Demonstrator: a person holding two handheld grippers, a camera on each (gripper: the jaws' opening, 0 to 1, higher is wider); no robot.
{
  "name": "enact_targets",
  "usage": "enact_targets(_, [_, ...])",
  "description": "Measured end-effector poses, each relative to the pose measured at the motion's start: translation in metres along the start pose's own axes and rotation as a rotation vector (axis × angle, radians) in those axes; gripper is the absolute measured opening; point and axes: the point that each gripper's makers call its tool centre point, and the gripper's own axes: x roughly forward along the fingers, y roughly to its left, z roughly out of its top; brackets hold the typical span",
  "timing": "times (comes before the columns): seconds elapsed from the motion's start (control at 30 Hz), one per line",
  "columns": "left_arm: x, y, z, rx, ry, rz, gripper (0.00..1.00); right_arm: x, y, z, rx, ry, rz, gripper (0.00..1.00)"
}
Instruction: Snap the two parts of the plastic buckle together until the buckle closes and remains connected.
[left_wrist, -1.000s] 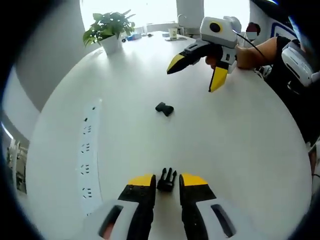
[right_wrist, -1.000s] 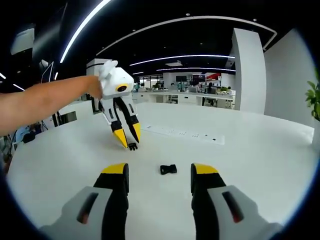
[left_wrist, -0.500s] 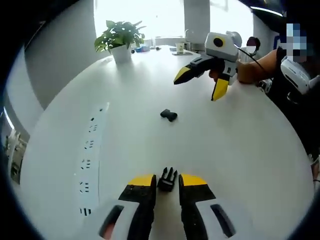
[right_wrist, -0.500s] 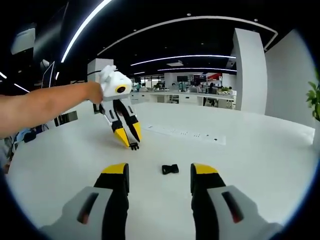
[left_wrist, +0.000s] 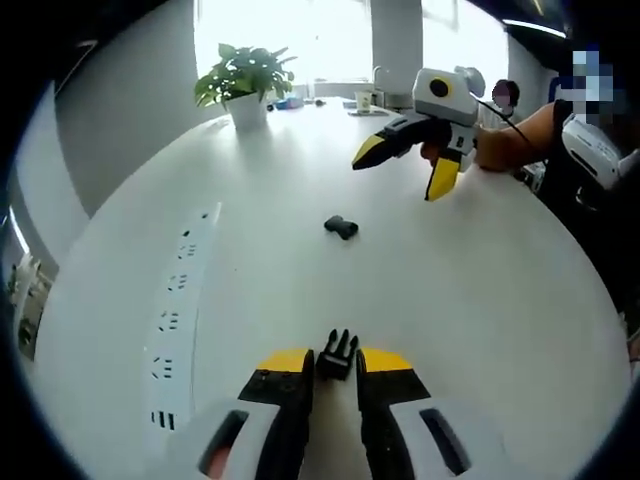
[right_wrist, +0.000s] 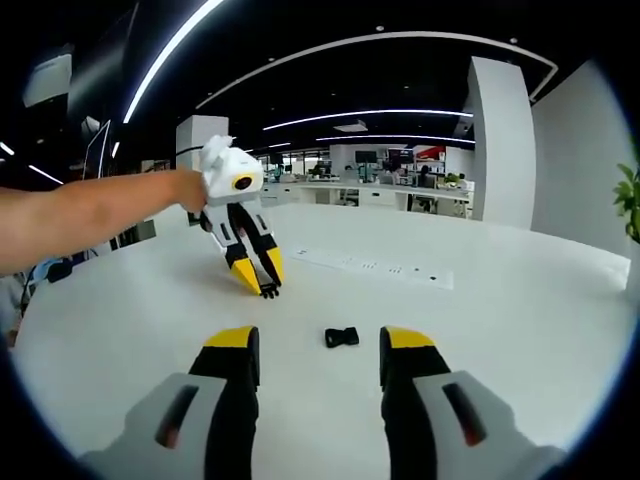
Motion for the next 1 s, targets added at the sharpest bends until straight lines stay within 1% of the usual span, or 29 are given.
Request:
enact_targets(0.13, [-0.0015, -0.0028, -0.0022, -0.015, -0.02, -0.014, 0.13, 0.0003, 0.0005, -0.0003, 0.0, 0.001, 0.001, 0.48])
enact_targets(0.33, [-0.0033, -0.0022, -0.0039, -0.055, -0.076, -0.003, 0.13, 0.0006, 0.0019, 0.0, -0.003, 0.001, 0.003, 0.48])
enact_targets(0.5, [-0.0029, -0.0027, -0.003, -0.069, -0.131, 0.037, 0.13, 0.0015, 0.0037, -0.0007, -0.006, 0.003, 0.006, 0.48])
enact_targets(0.57, [-0.0019, -0.002, -0.0017, -0.088, -0.162, 0.054, 0.13, 0.0019, 0.0046, -0.0007, -0.007, 0.003, 0.008, 0.48])
enact_targets(0.77, [-0.0021, -0.0007, -0.0019, -0.115, -0.229, 0.081, 0.13, 0.0016, 0.0066, -0.0008, -0.012, 0.003, 0.011, 0.48])
enact_targets(0.83, [-0.0021, -0.0015, -0.0018, -0.127, -0.242, 0.093, 0.15, 0.0011, 0.0065, -0.0003, -0.013, 0.002, 0.01, 0.48])
enact_targets(0.93, [-0.0039, 0.0038, -0.0023, -0.149, -0.257, 0.151, 0.22, 0.0011, 0.0072, -0.0004, -0.012, 0.001, 0.011, 0.48])
enact_targets(1.0, [-0.0051, 0.0022, -0.0043, -0.145, -0.269, 0.153, 0.21, 0.0015, 0.008, -0.0012, -0.013, 0.003, 0.013, 0.48])
